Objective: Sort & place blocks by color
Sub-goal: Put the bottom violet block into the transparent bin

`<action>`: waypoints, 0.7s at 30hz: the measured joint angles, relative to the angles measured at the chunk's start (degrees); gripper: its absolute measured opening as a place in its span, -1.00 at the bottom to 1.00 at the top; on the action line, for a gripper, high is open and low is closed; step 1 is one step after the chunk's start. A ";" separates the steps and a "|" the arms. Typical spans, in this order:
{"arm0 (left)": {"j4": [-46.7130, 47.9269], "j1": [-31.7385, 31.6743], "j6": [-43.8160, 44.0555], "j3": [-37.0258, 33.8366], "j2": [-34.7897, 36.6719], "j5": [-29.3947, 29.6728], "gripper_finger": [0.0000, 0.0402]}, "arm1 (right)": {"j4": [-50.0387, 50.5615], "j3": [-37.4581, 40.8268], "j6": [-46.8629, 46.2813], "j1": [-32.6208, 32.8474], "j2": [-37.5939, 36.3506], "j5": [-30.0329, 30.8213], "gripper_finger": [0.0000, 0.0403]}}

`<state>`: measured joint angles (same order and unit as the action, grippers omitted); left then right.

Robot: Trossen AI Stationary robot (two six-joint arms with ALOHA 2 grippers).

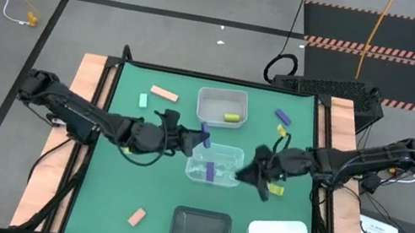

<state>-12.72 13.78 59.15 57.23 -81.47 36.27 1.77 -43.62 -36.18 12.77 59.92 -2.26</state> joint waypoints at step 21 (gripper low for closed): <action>-12.90 -7.35 -2.05 0.00 0.00 1.03 -0.50 | -38.87 0.00 43.33 -5.33 10.86 25.01 0.31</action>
<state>-25.62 6.42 57.10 57.23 -81.47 37.30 -37.10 -43.62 7.14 7.44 70.78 22.75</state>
